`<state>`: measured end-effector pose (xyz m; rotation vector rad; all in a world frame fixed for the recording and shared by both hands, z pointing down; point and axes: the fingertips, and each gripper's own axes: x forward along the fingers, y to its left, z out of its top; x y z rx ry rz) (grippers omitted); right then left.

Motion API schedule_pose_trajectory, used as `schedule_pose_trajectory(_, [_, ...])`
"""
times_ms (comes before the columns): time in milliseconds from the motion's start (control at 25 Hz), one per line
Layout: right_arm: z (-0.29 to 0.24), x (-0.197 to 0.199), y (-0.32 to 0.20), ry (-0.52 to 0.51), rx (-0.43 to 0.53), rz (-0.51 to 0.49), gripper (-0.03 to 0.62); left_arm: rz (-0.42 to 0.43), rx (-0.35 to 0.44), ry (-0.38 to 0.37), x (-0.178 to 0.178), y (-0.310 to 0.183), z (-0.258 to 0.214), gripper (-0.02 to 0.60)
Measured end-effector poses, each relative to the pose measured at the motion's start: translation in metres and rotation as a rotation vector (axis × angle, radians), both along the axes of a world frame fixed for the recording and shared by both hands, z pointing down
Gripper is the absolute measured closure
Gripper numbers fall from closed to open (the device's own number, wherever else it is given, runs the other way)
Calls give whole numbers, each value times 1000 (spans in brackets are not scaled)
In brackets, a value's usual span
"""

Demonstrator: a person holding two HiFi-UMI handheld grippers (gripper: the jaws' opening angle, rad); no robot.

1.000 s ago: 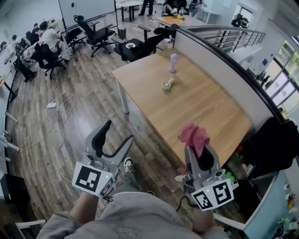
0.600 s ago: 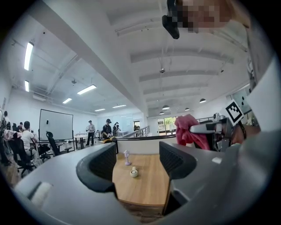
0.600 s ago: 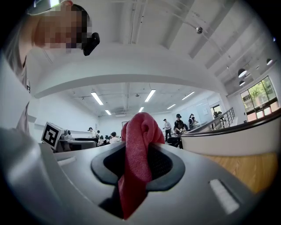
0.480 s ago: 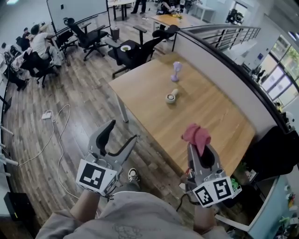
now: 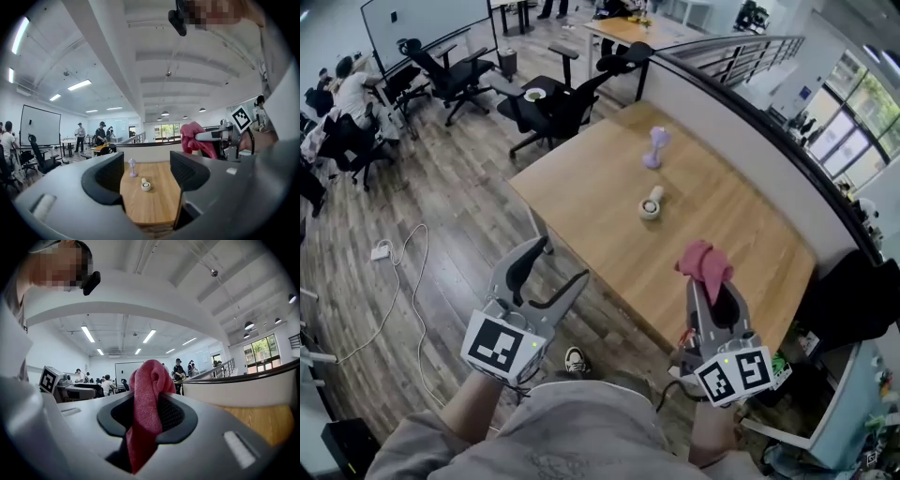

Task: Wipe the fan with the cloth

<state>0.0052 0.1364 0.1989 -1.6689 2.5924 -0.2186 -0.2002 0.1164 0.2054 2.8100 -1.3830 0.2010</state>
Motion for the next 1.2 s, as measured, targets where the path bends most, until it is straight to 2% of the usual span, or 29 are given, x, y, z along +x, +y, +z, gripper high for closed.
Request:
schedule_pose_trajectory(200, [15,-15,-12,25,-34,-15,480,49,-6,-1,-1,-21,9,274])
schedule_pose_trajectory(400, [21,-9,-25,33,-52,1,480,92,-8,-14,10,-36,11,273])
schedule_pose_trajectory(600, [27,8,-39,28,-58,44,480,139,38,-50,26,-55,14,270])
schedule_pose_trajectory(680, [30,17,-46,23,-65,63,480,149,31,-58,35,-63,16,244])
schedule_pose_trajectory(880, [41,42,-71,21,-84,84,480,176,12,-58,61,-88,24,244])
schedule_pose_trajectory(1200, [72,79,-130,53,-126,43,479,197,-52,-103,113,-146,61,244])
